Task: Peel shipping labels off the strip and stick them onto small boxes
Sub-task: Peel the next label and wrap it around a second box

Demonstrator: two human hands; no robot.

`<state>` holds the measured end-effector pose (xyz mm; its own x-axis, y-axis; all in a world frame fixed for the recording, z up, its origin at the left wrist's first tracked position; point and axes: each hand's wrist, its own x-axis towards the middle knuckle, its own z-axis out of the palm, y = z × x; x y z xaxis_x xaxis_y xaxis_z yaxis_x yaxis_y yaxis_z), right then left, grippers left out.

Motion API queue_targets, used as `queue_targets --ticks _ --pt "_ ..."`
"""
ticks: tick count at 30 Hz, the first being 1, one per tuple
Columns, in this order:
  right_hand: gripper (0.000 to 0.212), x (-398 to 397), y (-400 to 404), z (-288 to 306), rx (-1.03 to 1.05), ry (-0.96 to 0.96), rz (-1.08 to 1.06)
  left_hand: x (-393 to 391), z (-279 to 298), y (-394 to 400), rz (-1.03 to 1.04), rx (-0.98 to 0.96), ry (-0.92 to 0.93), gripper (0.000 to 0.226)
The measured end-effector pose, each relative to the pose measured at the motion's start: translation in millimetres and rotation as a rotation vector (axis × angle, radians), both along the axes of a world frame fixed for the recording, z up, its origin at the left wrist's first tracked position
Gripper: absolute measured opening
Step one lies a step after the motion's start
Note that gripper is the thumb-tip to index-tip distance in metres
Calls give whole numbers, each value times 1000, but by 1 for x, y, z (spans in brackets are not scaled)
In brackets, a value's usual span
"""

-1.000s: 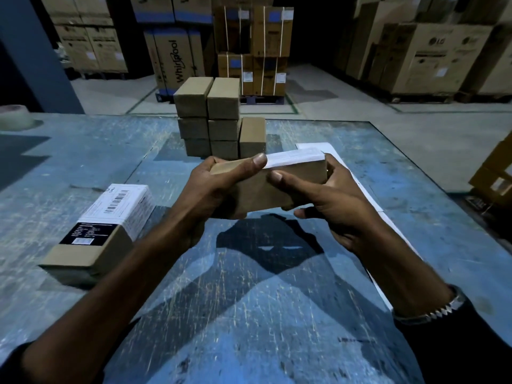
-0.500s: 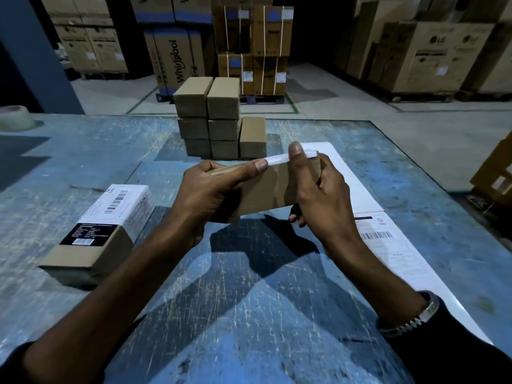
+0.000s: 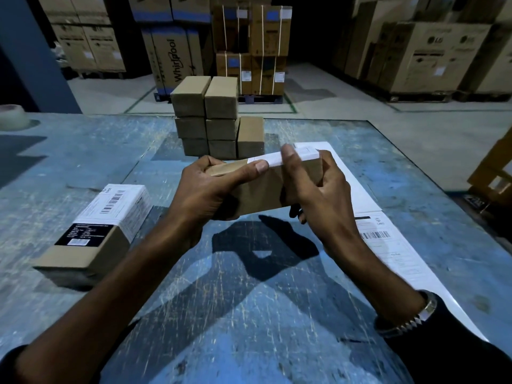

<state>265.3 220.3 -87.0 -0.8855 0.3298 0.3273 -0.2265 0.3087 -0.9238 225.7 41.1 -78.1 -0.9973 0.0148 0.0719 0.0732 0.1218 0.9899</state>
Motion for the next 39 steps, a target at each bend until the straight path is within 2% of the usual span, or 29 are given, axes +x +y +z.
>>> queue_targets --ticks 4,7,9,15,18,22,25,28,31,33,34,37,39 --pt "55 -2 2 -2 -7 -31 -34 -2 0 -2 -21 17 0 78" --pt "67 -4 4 1 -263 -79 85 -6 -1 -5 -45 -12 70 75" --pt "60 -5 5 5 -359 -109 137 -9 -2 -7 -53 -13 112 69" --pt "33 -12 9 1 -253 -37 101 -10 -6 -7 -172 -20 262 58" --pt "39 -12 11 -1 -275 -4 83 -11 -9 -8 -179 -35 313 61" --pt "52 -12 13 2 -374 -38 28 -10 -8 -8 -162 46 332 64" --pt "61 -9 14 6 -385 -65 100 -9 -7 -10 -193 32 368 64" --pt "54 -7 12 5 -276 -69 156 -9 -6 -11 -224 7 350 64" --pt "39 -10 10 -1 -210 -47 103 -11 -3 -10 -214 4 314 50" --pt "55 -12 9 -3 -199 -84 63 -13 -4 -9 -209 19 278 40" --pt "60 -14 9 -5 -188 -104 45 -14 -5 -8 -193 16 248 41" --pt "54 -11 5 -4 -209 -134 21 -16 -13 -3 -36 -54 182 65" --pt "59 -8 1 -1 -247 -125 46 -13 -15 -1 54 -20 178 69"
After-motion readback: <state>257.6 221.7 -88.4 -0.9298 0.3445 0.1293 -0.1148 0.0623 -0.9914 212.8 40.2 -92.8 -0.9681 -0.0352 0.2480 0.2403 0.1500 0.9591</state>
